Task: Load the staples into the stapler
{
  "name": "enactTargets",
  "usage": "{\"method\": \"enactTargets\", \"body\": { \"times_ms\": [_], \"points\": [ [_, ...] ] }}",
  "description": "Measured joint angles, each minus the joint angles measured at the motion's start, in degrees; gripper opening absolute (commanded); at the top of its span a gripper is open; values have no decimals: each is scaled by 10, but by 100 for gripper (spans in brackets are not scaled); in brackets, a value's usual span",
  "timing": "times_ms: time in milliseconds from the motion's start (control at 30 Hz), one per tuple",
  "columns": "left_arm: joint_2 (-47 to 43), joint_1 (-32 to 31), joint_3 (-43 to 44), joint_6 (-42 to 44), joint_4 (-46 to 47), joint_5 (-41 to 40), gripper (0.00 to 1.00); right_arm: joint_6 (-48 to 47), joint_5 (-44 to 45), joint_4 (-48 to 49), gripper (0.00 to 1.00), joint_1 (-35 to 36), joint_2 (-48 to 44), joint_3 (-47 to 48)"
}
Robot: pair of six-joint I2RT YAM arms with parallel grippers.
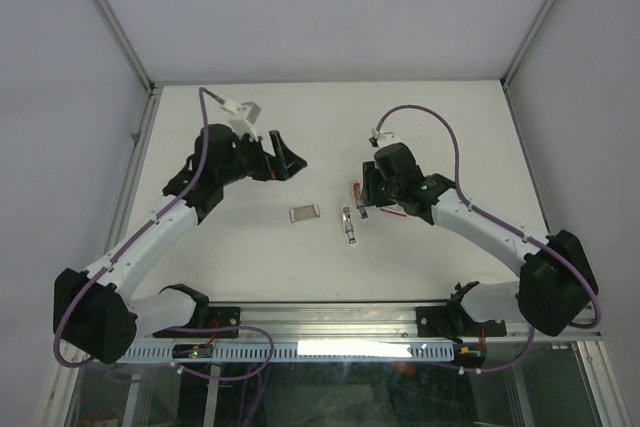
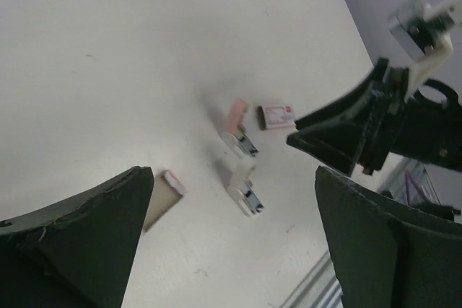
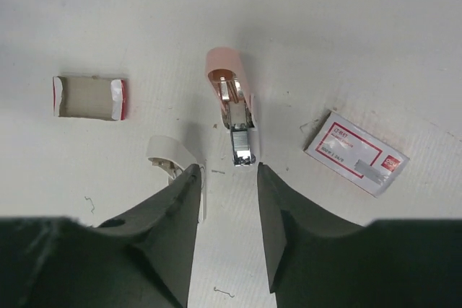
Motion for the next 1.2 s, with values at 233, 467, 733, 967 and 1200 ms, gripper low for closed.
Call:
{"method": "enactTargets", "body": {
  "times_ms": [233, 467, 733, 967, 1200],
  "points": [
    [91, -156, -28, -23, 110, 1, 99, 19, -43, 48, 55, -7, -112, -120],
    [213, -185, -28, -37, 178, 2, 98, 46, -104, 99, 44, 32, -176, -246],
    [292, -202, -27, -49, 223, 11, 98, 99, -149, 186, 40, 67, -166, -300],
    [325, -208, -12, -51, 254, 19, 98, 120, -161, 256, 35, 71, -123, -311],
    [327, -215, -12, -51, 270, 30, 98, 131, -165, 307, 30, 73, -84, -323]
  ]
}}
